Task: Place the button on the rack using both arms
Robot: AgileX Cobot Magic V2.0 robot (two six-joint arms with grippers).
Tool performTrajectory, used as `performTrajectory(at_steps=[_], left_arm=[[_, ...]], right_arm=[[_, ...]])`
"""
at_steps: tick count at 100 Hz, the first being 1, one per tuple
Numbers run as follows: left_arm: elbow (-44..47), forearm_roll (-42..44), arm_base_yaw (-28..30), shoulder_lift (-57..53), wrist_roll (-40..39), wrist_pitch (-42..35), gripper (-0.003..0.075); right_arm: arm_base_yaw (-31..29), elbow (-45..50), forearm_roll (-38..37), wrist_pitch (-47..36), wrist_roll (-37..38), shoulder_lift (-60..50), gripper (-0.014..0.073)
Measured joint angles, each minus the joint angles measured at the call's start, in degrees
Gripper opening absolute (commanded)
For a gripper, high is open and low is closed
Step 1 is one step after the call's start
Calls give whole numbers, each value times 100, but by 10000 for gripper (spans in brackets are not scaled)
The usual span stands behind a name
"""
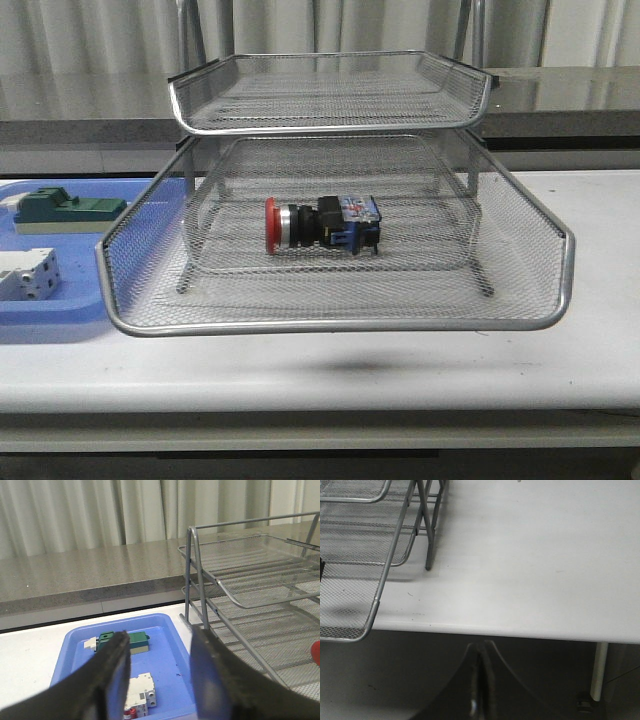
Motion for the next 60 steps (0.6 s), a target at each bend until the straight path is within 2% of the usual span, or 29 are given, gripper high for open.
performTrajectory(at_steps=[8, 60], left_arm=[[0, -8, 0, 0, 0, -11, -23], [0, -22, 0, 0, 0, -80, -20]], right_arm=[[0, 0, 0, 0, 0, 0, -109], [0, 0, 0, 0, 0, 0, -109]])
